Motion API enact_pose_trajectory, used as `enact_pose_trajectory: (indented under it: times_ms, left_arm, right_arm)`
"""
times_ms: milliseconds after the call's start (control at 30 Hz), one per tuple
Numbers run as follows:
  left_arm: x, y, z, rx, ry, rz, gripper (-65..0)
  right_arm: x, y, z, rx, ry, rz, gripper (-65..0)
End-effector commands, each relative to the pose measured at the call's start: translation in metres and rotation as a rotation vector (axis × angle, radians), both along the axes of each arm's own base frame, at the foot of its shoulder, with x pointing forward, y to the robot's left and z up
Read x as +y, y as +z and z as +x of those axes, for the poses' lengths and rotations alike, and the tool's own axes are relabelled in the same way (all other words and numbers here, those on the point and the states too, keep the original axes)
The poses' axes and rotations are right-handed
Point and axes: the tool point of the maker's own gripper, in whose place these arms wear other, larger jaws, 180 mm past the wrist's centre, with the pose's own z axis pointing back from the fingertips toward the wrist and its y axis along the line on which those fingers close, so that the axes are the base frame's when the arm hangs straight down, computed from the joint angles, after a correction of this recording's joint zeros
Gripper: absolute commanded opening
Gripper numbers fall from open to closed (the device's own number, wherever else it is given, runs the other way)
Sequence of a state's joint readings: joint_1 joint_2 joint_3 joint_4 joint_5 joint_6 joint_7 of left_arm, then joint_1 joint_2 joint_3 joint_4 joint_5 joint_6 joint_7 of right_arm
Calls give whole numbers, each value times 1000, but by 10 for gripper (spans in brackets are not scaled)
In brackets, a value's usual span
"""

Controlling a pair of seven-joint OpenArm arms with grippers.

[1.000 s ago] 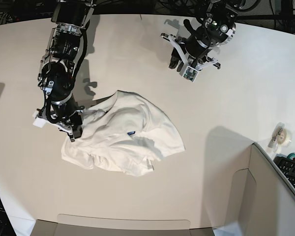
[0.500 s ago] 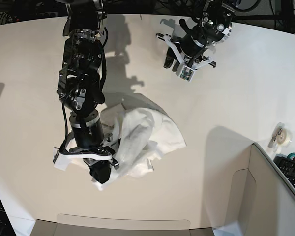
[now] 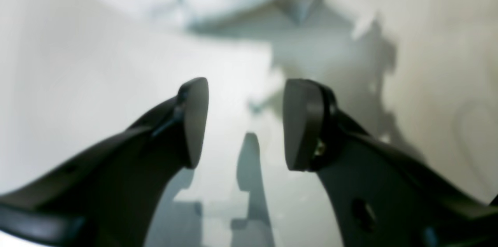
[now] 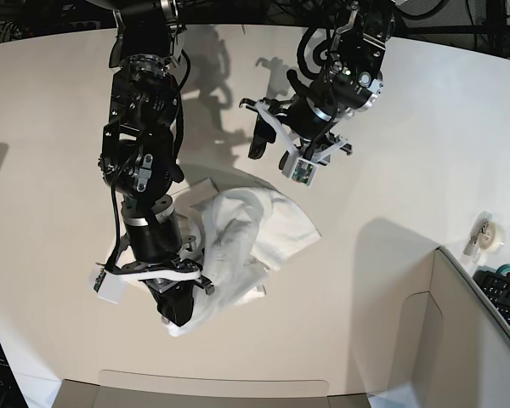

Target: Layout the t-shirt on the table in an organized manner, then fold the t-shirt properly

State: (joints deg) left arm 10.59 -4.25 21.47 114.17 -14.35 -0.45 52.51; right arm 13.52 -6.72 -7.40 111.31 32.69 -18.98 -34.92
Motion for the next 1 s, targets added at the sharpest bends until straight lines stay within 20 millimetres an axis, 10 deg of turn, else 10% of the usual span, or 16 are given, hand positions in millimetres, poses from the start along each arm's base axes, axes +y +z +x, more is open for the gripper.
enact_pose_trajectory:
  times_ms: [0,467,967]
  left_arm:
    - [-6,4,4,-13,-17,-10,-325]
    - [-43,31,34,-59,7,-14,-355]
    - [-53,2,25,-300,-99,490,-365]
  right_arm:
    - [0,26,2,-83,-5,-4,-650]
    - [4,32,2,-95,-3,14,-650]
    - [-14,37,6,-118,-91,-111,-650]
